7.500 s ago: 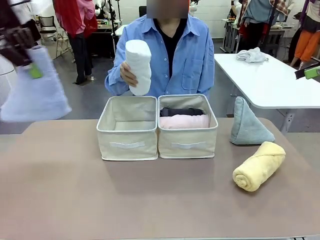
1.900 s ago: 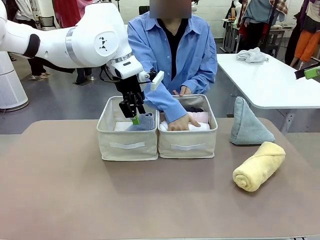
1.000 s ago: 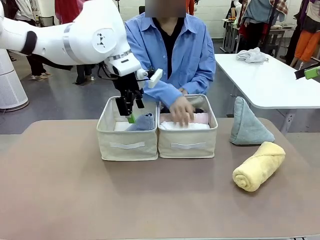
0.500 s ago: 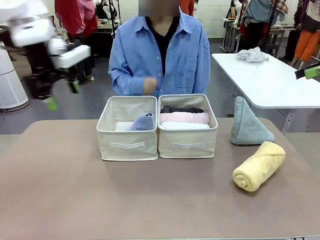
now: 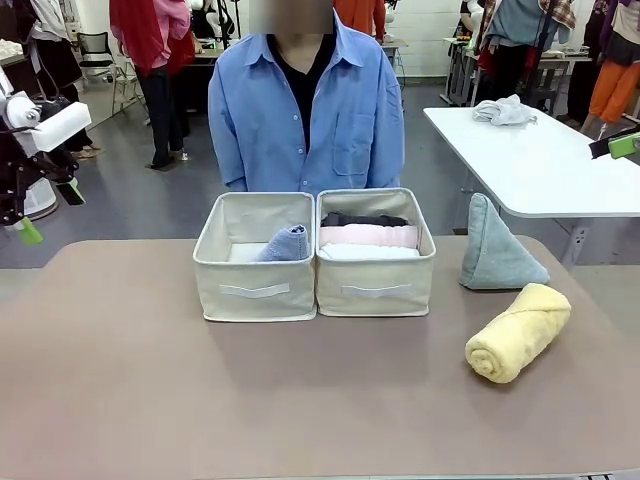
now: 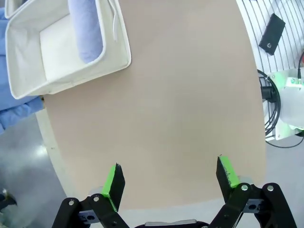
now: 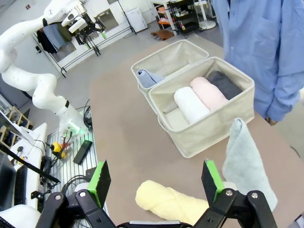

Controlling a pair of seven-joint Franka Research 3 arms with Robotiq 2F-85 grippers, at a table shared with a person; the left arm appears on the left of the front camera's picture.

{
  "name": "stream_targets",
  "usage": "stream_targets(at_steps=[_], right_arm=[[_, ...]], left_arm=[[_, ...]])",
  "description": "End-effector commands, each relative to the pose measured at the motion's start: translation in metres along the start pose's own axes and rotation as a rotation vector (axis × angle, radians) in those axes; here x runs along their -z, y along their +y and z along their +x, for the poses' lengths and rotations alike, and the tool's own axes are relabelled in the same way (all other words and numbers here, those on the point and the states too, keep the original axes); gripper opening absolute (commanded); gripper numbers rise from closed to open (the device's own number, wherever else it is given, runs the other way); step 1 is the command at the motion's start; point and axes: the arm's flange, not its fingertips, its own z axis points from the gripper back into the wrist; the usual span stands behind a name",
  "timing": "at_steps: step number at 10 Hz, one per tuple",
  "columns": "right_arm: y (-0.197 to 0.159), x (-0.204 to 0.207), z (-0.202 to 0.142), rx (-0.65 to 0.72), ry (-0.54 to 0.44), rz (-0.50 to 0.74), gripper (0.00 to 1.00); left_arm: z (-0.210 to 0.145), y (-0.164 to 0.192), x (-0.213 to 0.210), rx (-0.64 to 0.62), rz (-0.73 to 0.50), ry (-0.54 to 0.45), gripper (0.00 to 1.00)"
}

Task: Sort the towels based on their folding style.
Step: Pick up one triangle-folded towel and place it in the left Fabric basket, then pick up another triangle-folded towel from the table and place it in the left Fabric basket.

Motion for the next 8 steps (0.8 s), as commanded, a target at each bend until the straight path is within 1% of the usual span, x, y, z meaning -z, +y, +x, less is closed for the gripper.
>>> stream_targets(at_steps=[1,6,7,8], right_arm=[[0.001,0.000,0.001,-0.002,-0.012,0.008,1.00],[0.001,0.000,0.001,-0.002,-0.012,0.008,1.00],[0.001,0.000,0.001,-0.002,-0.012,0.008,1.00],[0.001,0.000,0.001,-0.002,-0.012,0.008,1.00]], left_arm=[[0.009,0.000,-0.007,0.034,0.000,0.011,1.00],[0.011,0.001,-0.005,0.028,0.006,0.001,1.00],[-0.033,0.011,-0.017,-0.008,0.039,-0.273,1.00],[-0.070,0.010,-0.023,-0.021,0.073,-0.474,1.00]])
